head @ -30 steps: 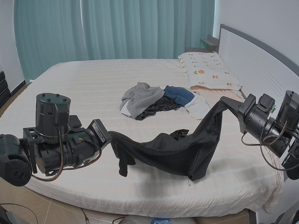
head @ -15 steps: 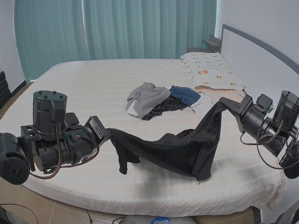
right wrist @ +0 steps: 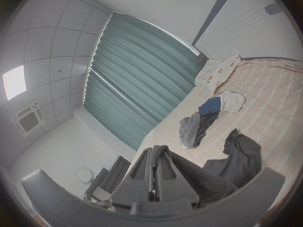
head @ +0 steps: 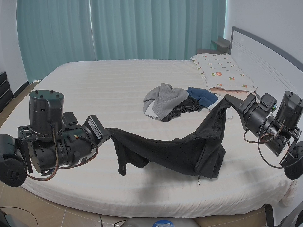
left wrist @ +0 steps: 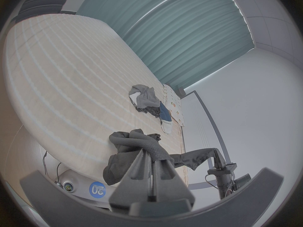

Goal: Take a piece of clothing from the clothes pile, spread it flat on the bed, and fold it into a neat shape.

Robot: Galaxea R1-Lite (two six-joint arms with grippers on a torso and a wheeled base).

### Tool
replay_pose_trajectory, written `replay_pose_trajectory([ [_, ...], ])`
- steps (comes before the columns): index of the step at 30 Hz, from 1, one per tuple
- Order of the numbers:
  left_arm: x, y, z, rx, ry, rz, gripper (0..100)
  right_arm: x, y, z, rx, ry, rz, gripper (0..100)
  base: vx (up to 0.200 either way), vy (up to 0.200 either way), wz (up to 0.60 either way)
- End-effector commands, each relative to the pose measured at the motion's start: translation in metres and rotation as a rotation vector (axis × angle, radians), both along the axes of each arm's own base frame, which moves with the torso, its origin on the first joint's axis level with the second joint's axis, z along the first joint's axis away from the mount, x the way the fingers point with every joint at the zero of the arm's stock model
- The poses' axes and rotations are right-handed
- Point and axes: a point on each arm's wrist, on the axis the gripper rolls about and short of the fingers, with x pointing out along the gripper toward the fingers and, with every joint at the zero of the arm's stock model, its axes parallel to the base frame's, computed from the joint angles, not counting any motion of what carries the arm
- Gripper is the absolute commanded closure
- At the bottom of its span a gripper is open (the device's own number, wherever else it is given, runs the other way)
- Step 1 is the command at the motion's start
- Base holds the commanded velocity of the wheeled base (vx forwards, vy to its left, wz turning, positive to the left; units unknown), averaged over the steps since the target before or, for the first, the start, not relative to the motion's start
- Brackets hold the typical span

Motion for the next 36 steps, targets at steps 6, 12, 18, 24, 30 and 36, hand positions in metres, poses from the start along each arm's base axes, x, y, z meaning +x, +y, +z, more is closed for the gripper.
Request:
replay_pose_trajectory([
  [6,-0.002,0.001,0.003,-0.008,-0.012,0.001,100,0.004,0.001,0.0,0.023,-0.045,-0.009,100,0.0,0.2,0.0],
  [12,-0.001,0.003,0.004,-0.011,-0.014,0.007,100,0.003,0.0,0.005,0.041,-0.083,-0.009,100,0.0,0.2,0.0],
  [18,-0.001,0.005,0.006,-0.014,-0.022,0.014,100,0.001,-0.001,0.007,0.051,-0.102,-0.006,100,0.0,0.2,0.0],
  [24,-0.001,0.005,0.006,-0.014,-0.022,0.014,100,0.0,-0.001,0.008,0.06,-0.118,0.002,100,0.0,0.2,0.0],
  [30,-0.001,0.005,0.006,-0.016,-0.019,0.007,100,0.0,-0.001,0.008,0.06,-0.116,0.003,100,0.0,0.2,0.0],
  [36,0.0,0.007,0.006,-0.018,-0.02,0.014,100,-0.001,-0.001,0.009,0.062,-0.119,0.003,100,0.0,0.2,0.0],
])
